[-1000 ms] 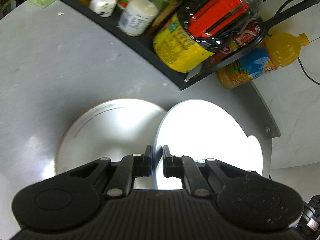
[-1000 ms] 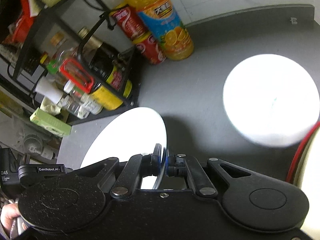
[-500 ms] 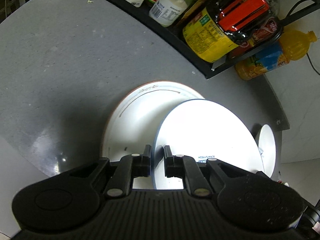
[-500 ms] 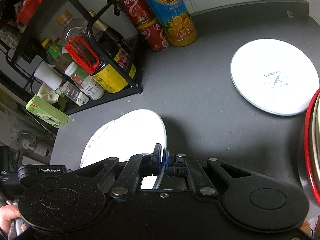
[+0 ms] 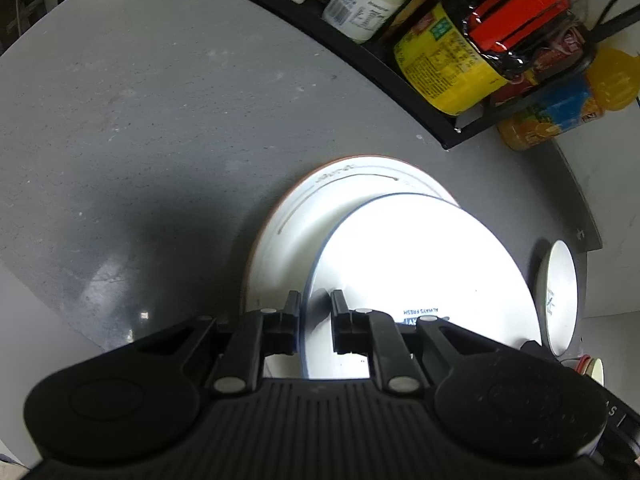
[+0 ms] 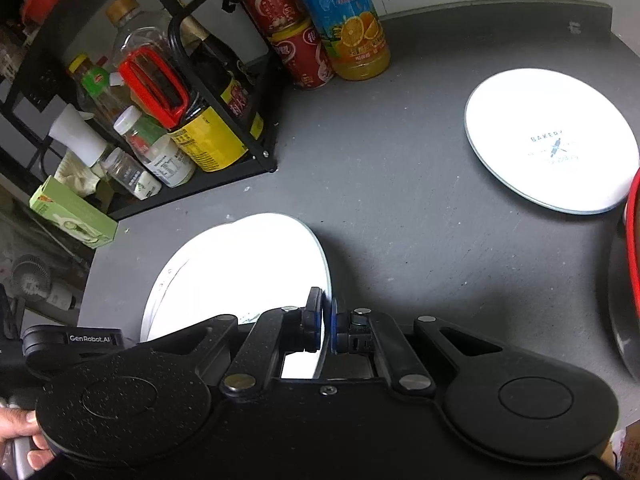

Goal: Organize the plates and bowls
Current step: 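Lower the 'Sweet' plate onto the brown-rimmed plate and open both grippers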

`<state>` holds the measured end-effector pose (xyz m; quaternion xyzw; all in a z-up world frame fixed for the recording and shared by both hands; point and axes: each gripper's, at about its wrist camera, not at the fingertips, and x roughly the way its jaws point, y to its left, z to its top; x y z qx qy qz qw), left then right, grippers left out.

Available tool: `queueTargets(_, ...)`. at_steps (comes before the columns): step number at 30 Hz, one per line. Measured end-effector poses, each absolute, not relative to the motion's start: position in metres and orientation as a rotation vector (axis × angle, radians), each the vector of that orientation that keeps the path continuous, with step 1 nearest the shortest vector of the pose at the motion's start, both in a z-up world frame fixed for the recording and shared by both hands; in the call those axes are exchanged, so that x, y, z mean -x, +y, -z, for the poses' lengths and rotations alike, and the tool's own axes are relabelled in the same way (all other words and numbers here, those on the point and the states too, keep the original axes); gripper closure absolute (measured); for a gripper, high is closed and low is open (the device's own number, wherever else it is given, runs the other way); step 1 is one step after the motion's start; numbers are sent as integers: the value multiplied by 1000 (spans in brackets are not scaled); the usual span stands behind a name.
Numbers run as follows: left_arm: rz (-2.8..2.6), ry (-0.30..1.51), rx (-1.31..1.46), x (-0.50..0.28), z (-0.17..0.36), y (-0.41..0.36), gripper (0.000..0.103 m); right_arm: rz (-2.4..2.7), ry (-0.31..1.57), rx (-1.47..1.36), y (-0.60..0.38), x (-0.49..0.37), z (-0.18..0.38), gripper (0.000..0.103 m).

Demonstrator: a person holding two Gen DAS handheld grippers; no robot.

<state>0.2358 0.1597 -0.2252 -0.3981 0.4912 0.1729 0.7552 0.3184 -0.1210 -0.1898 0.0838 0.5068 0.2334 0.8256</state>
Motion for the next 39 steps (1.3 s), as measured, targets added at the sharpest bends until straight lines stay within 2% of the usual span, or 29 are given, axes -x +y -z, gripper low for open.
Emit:
queueTargets(8, -404, 1092, 812, -241, 218, 165, 91, -495, 1073, -164, -113, -316, 194, 97)
queueTargets(16, -423, 1035, 725, -234, 194, 174, 91, -474, 1106, -170, -106, -312, 207, 96)
queueTargets(24, -411, 1031, 760, -225, 205, 181, 89, -448, 1110, -107, -91, -308, 210, 93)
queueTargets(29, -415, 1030, 766, -225, 209, 179, 89, -464, 1154, -102, -88, -308, 212, 83)
queueTargets(33, -422, 1037, 746, -226, 208, 176, 89, -462, 1145, -110, -91, -303, 203, 57)
queueTargets(35, -429, 1044, 742, -226, 206, 176, 89, -475, 1115, -104, -93, -301, 194, 51)
queueTargets(37, -434, 1055, 741, -228, 203, 175, 85, -486, 1095, -105, -96, -301, 187, 47)
queueTargets(39, -434, 1064, 726, -230, 199, 174, 70, -498, 1083, -122, -99, -302, 181, 43)
